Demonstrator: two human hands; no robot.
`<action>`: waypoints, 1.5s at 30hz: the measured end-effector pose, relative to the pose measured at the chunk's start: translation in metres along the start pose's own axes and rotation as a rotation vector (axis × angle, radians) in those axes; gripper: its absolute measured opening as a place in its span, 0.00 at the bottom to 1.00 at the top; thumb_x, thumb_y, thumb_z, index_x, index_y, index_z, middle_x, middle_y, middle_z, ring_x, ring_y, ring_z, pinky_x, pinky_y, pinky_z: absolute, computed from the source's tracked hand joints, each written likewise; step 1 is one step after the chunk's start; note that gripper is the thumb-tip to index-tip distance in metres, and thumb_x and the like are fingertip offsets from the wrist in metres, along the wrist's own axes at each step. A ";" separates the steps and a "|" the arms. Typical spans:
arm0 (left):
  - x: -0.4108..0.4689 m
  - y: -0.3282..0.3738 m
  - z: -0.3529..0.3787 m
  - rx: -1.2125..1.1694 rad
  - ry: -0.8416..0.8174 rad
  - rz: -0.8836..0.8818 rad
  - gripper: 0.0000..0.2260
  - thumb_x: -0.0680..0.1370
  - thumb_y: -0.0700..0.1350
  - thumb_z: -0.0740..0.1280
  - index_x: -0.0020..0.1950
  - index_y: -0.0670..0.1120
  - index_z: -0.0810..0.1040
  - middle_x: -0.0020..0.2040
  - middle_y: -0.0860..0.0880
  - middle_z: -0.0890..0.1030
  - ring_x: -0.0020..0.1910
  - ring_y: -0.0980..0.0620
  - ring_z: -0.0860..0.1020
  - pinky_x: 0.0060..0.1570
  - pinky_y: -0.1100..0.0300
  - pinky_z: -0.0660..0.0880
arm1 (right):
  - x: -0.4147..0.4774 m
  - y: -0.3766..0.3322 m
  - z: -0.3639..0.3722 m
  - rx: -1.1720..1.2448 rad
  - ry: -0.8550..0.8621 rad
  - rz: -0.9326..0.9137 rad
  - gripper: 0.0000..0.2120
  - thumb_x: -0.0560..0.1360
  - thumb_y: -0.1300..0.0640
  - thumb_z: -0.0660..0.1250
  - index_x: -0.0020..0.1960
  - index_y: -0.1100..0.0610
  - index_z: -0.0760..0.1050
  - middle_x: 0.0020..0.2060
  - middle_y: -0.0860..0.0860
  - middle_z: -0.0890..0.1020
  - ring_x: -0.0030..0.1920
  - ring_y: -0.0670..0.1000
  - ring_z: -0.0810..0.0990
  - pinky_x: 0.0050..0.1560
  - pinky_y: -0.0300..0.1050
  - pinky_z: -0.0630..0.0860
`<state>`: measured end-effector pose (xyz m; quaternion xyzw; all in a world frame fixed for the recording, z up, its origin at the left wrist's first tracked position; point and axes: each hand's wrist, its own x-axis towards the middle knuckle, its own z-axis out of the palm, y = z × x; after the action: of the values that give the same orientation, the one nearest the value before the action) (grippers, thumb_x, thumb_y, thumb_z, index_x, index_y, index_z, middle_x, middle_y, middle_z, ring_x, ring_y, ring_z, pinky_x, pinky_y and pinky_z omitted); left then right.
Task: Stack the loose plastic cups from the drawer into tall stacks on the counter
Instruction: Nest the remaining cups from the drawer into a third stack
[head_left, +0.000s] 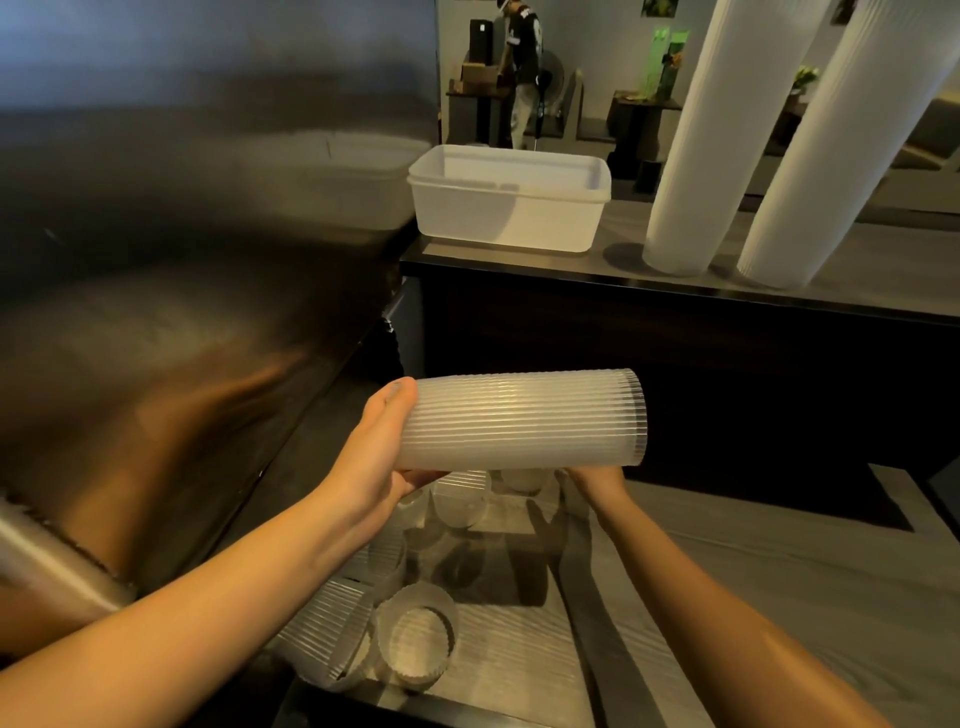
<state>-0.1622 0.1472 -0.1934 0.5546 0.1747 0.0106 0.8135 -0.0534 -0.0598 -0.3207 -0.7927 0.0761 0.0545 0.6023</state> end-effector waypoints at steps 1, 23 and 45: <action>0.000 0.000 0.000 0.002 0.000 -0.001 0.16 0.79 0.52 0.59 0.67 0.51 0.68 0.59 0.46 0.71 0.57 0.47 0.74 0.53 0.48 0.77 | 0.002 0.000 0.003 0.004 -0.002 0.016 0.04 0.74 0.66 0.64 0.49 0.63 0.72 0.38 0.52 0.74 0.42 0.51 0.74 0.33 0.33 0.72; 0.002 0.003 -0.002 -0.019 0.021 0.003 0.17 0.79 0.52 0.59 0.67 0.50 0.68 0.61 0.45 0.71 0.59 0.46 0.73 0.51 0.49 0.77 | -0.009 0.011 0.013 -0.209 -0.249 -0.076 0.08 0.76 0.57 0.63 0.52 0.58 0.76 0.45 0.49 0.78 0.50 0.49 0.76 0.53 0.42 0.72; -0.003 0.003 -0.001 -0.013 0.037 0.018 0.17 0.80 0.51 0.59 0.67 0.48 0.67 0.58 0.45 0.72 0.56 0.47 0.74 0.43 0.53 0.76 | -0.086 -0.033 -0.074 0.504 0.102 -0.174 0.11 0.79 0.64 0.55 0.47 0.55 0.75 0.43 0.52 0.80 0.46 0.48 0.79 0.47 0.35 0.77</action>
<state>-0.1648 0.1484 -0.1902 0.5504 0.1847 0.0293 0.8137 -0.1319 -0.1172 -0.2541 -0.6231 0.0493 -0.0583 0.7784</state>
